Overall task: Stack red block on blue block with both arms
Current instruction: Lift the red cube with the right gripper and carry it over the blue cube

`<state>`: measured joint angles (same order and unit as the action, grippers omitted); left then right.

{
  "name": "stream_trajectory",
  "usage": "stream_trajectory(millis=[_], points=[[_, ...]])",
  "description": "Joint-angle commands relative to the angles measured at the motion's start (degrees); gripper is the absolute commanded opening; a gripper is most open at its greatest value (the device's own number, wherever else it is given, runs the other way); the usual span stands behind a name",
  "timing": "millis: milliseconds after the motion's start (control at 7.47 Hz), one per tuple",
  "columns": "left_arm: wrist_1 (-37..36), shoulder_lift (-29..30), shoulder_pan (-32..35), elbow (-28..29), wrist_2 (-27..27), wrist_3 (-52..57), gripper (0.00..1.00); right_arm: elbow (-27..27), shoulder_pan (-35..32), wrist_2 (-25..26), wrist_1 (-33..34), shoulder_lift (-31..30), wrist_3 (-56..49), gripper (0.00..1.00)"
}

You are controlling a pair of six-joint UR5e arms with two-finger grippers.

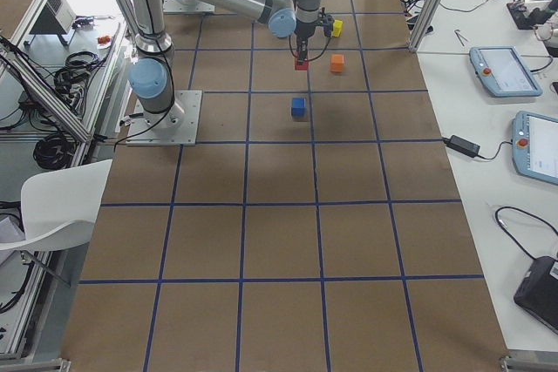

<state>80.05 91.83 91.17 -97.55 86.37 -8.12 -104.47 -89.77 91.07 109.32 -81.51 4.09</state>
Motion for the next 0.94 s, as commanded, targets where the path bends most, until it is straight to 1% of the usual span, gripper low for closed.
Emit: stream_trajectory(millis=[0, 134, 268, 402, 670, 804], points=[[0.02, -0.07, 0.06, 0.0, 0.03, 0.03, 1.0, 0.06, 9.39, -0.19, -0.78, -1.37, -4.14, 0.06], [0.02, -0.16, 0.06, 0.0, 0.03, 0.03, 1.0, -0.03, 10.82, -0.28, -0.34, -0.84, -7.14, 0.06], [0.02, -0.25, -0.02, 0.08, 0.03, 0.03, 1.0, -0.11, 10.84, -0.02, 2.02, -0.06, -7.25, 0.06], [0.02, -0.16, 0.06, 0.08, 0.03, 0.03, 1.0, -1.59, 10.84, -0.1, 2.48, 0.91, -7.17, 0.06], [0.02, -0.25, -0.02, 0.17, 0.03, 0.03, 1.0, -5.37, 10.84, -0.01, 7.82, 1.01, -7.25, 0.06], [0.02, -0.08, -0.02, 0.08, 0.03, 0.03, 1.0, -6.17, 10.84, -0.1, 8.28, 1.09, -7.08, 0.06]])
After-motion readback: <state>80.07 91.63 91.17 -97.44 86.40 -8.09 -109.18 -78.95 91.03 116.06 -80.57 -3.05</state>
